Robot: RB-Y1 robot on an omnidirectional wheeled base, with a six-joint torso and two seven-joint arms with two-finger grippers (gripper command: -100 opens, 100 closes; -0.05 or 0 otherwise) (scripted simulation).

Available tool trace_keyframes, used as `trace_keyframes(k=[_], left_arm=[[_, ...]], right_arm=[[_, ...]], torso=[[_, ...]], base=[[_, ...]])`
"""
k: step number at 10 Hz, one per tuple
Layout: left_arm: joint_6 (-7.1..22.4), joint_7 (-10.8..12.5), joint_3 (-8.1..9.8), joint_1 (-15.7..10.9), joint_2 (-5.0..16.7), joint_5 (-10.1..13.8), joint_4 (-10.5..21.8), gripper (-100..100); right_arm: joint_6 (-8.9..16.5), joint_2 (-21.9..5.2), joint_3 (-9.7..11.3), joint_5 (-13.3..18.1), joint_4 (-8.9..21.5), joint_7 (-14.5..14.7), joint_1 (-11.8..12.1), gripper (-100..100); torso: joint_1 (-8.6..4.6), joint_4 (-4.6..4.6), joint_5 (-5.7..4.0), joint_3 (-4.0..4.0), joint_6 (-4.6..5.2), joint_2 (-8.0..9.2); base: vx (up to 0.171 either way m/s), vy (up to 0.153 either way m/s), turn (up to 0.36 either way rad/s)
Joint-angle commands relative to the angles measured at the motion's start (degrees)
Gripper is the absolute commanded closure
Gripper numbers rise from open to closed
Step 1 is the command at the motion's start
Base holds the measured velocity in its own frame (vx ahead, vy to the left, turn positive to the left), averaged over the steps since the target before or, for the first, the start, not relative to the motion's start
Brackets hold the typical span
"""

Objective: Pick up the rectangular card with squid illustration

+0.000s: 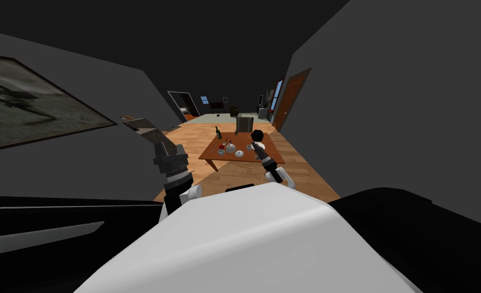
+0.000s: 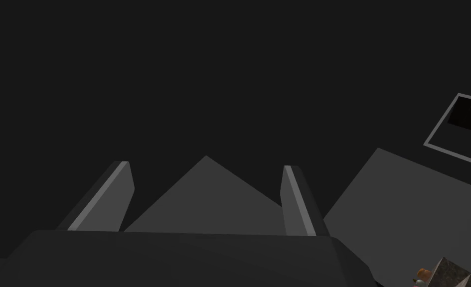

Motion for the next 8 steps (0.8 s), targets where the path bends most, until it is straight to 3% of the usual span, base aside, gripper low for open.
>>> trace_keyframes(k=[1, 3, 6, 7, 8], left_arm=[[0.0, 0.0, 0.0, 0.0, 0.0, 0.0, 0.0, 0], [0.0, 0.0, 0.0, 0.0, 0.0, 0.0, 0.0, 0], [0.0, 0.0, 0.0, 0.0, 0.0, 0.0, 0.0, 0], [0.0, 0.0, 0.0, 0.01, 0.0, 0.0, 0.0, 0], [0.0, 0.0, 0.0, 0.0, 0.0, 0.0, 0.0, 0]], right_arm=[[1.28, -0.31, 1.04, 1.89, 0.3, 1.0, -0.21, -100], [4.09, -2.09, 3.34, 5.77, 4.31, 4.01, -1.93, -100], [5.49, -2.93, 4.53, 9.47, 6.38, 5.56, -2.81, -100], [6.88, -3.73, 5.73, 11.75, 8.5, 7.13, -3.69, -100], [6.88, -3.73, 5.73, 12.05, 8.5, 7.13, -3.69, -100]], torso=[[0.0, 0.0, 0.0, 0.0, 0.0, 0.0], [0.0, -0.01, 0.0, -0.02, 0.0, -0.04], [0.02, -0.01, 0.01, -0.04, 0.0, -0.08], [0.01, -0.02, 0.01, -0.05, 0.01, -0.1], [-0.01, -0.02, 0.0, -0.06, 0.01, -0.1]], base=[[-0.035, 0.0, 0.018], [-0.054, 0.006, 0.041], [-0.032, 0.009, 0.021], [-0.024, 0.004, 0.03], [-0.019, 0.0, 0.015]])
